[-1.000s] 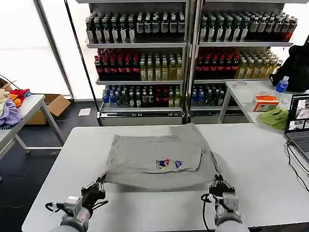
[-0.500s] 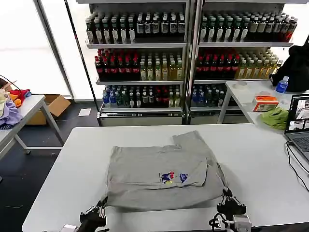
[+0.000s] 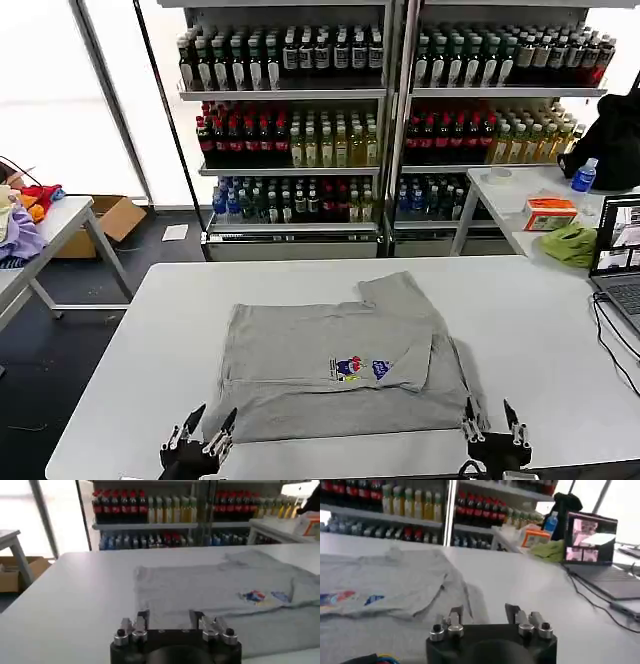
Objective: Fold and organize the clothes.
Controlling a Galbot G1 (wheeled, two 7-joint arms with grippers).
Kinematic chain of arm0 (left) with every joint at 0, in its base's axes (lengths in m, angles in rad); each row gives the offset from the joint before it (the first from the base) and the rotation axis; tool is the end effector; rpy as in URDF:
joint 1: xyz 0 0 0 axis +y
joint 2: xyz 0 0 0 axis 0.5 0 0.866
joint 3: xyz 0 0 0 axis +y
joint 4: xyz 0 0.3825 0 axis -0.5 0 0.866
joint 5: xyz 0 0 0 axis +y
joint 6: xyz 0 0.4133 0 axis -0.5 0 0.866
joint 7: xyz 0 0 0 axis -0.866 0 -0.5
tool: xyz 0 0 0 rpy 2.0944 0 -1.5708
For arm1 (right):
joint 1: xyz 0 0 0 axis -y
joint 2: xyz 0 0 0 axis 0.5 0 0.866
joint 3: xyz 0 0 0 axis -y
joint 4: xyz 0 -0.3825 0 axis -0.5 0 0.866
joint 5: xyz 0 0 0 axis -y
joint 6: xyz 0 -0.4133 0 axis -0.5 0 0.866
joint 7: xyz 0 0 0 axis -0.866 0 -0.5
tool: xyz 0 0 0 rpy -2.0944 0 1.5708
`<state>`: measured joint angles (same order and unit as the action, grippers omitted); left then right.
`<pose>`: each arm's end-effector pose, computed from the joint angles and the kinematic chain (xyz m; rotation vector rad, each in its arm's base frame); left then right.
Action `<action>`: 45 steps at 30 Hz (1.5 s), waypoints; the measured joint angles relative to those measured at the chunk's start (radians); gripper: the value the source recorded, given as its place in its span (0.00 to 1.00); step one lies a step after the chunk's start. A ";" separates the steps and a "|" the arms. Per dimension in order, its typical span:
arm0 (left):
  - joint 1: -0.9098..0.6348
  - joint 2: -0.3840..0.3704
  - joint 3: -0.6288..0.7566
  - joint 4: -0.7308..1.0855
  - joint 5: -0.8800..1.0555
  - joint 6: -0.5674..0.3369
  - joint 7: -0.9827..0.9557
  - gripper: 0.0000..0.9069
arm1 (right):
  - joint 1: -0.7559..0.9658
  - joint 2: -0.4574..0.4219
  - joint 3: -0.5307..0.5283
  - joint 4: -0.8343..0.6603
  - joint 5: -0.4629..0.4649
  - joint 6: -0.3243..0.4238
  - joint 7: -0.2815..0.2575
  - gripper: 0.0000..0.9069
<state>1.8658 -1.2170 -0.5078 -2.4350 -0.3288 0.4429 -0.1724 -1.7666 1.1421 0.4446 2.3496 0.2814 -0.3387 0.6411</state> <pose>0.1356 0.0196 -0.2406 -0.1722 -2.6932 0.0017 0.1590 -0.0172 -0.2636 -0.4048 -2.7942 0.2096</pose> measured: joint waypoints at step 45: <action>-0.953 0.212 0.271 0.800 -0.206 0.043 0.202 1.00 | 1.260 -0.044 -0.421 -1.073 0.268 -0.119 -0.465 1.00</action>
<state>0.9126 -1.0049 -0.2371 -1.6354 -0.5353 0.4854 0.0297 -0.5068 1.0983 0.0238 1.2768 0.5490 -0.4578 0.1760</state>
